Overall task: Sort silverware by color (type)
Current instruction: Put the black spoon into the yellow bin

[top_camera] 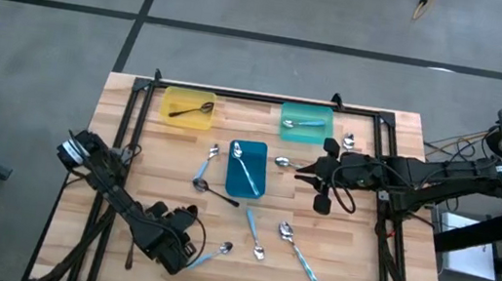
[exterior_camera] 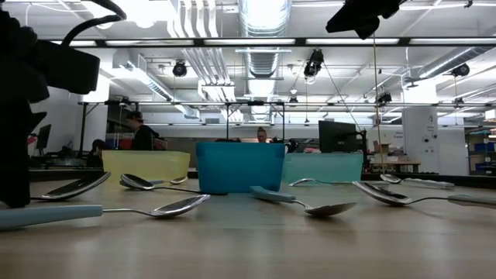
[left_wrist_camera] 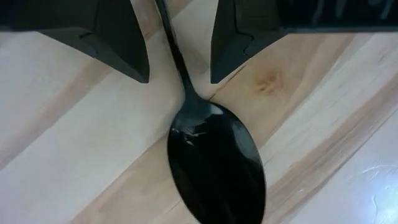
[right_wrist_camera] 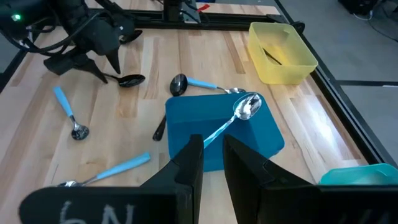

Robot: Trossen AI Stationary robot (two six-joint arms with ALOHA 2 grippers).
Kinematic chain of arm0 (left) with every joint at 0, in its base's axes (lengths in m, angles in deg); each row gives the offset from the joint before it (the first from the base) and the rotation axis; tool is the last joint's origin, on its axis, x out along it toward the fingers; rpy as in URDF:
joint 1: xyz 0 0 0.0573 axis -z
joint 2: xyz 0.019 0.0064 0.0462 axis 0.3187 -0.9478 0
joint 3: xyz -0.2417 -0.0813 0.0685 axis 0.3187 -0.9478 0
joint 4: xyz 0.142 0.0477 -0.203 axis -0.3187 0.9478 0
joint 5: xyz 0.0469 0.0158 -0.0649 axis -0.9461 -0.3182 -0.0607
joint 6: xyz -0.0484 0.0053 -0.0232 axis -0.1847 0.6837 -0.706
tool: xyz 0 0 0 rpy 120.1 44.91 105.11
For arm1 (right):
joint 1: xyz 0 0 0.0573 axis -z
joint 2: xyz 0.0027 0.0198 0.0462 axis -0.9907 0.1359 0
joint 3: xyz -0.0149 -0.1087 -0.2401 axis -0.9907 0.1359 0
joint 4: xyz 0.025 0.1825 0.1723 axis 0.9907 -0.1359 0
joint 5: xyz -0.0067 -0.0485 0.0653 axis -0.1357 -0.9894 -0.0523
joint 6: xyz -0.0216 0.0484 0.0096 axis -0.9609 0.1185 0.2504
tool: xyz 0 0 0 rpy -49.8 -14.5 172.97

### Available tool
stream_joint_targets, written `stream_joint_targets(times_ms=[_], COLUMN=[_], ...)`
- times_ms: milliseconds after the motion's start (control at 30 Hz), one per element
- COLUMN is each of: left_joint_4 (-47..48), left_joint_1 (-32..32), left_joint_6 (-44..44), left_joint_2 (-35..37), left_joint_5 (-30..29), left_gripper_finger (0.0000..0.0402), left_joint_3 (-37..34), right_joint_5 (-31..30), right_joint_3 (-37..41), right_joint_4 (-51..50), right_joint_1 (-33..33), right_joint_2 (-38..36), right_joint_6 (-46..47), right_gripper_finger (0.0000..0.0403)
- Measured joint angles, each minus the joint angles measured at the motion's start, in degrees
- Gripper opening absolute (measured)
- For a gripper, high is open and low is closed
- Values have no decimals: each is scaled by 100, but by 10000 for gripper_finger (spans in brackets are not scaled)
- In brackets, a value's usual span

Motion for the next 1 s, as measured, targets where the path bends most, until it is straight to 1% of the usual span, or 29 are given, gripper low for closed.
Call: stream_joint_targets(times_ms=[267, 367, 500, 833, 1000], left_joint_4=[3, -8, -34, 13, 48], left_joint_1=[77, 120, 144, 149, 151], left_joint_6=[-144, -253, -343, -637, -855], left_joint_2=[-88, -87, -93, -98, -96], left_joint_5=[-58, -58, -57, 11, 43], left_gripper_finger=[152, 142, 110, 10, 3], left_joint_3=[9, 5, 3, -1, -3], right_joint_5=[0, 0, 0, 0, 0], right_joint_3=[0, 0, 0, 0, 0], right_joint_4=[0, 0, 0, -3, -9], right_joint_1=[0, 0, 0, 0, 0], right_joint_2=[0, 0, 0, 0, 0], right_joint_6=[3, 57, 56, 34, 11], right_gripper_finger=[52, 52, 52, 52, 52])
